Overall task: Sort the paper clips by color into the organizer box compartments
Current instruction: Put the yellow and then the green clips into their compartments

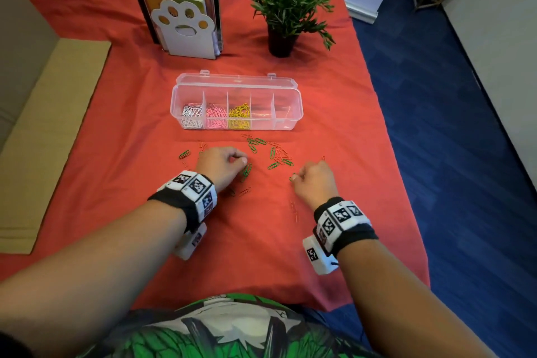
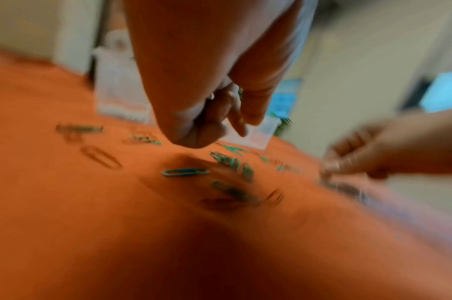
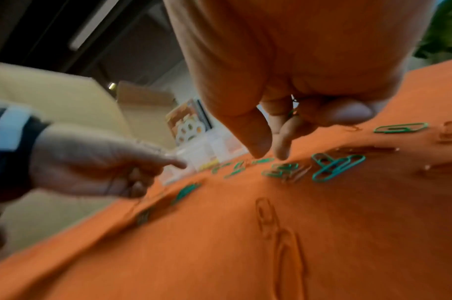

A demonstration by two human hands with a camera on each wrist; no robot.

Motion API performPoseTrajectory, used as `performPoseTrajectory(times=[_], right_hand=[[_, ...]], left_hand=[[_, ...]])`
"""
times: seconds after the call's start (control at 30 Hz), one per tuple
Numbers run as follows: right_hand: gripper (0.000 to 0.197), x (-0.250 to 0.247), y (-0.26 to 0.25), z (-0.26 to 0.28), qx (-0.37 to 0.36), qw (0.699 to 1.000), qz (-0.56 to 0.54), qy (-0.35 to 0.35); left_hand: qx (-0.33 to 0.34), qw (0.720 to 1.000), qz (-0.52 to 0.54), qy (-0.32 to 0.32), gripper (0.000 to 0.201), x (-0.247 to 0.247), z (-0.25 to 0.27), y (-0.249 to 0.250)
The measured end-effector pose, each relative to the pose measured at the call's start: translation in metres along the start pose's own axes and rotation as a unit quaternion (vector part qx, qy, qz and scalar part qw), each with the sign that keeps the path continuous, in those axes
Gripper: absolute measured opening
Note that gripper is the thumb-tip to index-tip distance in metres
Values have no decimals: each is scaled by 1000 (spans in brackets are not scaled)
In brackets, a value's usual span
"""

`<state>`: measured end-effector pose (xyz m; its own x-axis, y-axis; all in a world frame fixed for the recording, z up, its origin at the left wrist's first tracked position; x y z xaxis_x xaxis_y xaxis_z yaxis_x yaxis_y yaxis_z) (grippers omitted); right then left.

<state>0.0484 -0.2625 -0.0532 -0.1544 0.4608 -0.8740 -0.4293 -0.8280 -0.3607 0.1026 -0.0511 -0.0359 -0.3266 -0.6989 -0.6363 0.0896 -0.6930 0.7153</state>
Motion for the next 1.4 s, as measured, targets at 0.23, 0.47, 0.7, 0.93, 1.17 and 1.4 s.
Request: performPoseTrajectory(times=[0.23,0.47,0.7,0.93,1.17,1.4], right_hand=[[25,17,-20,11,-54,990,129,9],[14,12,-20,-5,0,973,-211,-94],[22,12,-36,-13,110,839,-503,-175],[21,21,-63,-18,-131,988,53,-63],[29,25,-73,-2,-187,967,167,-38],[30,32,-79,14,-183,968,164,-48]], left_hand=[[38,982,-183,-9,26,7,7,-10],[23,985,-172,-8,21,-2,11,-23],[116,960,-250,-46,17,12,8,-7],[36,995,-88,-18,8,-4,1,-21],[-174,905,384,-52,27,-10,12,-38],[-240,810,529,-79,24,-7,18,-33]])
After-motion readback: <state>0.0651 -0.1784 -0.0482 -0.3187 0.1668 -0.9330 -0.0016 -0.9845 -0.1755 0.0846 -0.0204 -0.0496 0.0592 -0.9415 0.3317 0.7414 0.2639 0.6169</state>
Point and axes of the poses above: each hand's wrist, its own z-axis away from the middle knuckle, its own x-axis out of the palm, y = z × x, the point moved 7 cm from there along -z, towards the middle knuckle, and after that the axes turned 2 degrees about x, right-handed, at the moved point
